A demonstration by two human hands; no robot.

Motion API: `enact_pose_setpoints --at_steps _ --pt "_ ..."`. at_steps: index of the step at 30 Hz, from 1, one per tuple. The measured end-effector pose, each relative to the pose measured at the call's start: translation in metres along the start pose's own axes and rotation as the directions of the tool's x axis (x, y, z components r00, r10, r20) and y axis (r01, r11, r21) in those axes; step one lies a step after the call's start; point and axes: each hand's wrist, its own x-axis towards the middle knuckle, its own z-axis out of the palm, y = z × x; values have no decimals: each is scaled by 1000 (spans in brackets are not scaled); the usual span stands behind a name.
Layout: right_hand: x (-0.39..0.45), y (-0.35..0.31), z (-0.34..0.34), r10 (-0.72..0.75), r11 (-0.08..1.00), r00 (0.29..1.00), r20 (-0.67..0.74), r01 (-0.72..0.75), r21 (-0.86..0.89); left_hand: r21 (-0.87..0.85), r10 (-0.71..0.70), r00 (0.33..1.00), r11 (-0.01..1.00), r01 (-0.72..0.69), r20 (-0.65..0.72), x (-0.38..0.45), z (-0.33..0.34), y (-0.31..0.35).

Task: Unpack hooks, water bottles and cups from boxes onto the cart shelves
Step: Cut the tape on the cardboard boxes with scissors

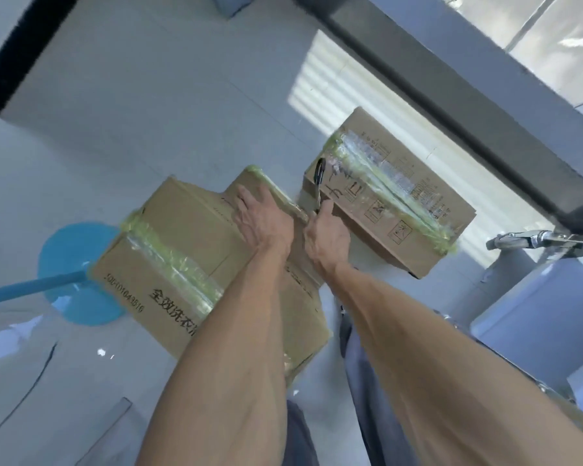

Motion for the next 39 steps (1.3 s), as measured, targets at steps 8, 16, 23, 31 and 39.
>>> enact_pose_setpoints --at_steps 8,16,23,31,39 --pt "-99 -126 89 -389 921 921 16 388 39 -20 -284 959 958 285 14 -36 -30 -189" --pt "-125 -190 158 -486 858 872 57 488 -161 -149 -428 897 885 441 114 -54 -4 -290" --pt "-110 -213 164 -555 747 829 76 536 -394 -268 -498 857 814 515 133 -44 7 -281" --pt "-106 -216 164 -561 729 822 94 545 -414 -240 -467 876 843 482 117 -55 10 -284" --pt "-106 -222 168 -587 654 798 137 567 -501 -250 -469 876 839 483 117 -53 15 -282"
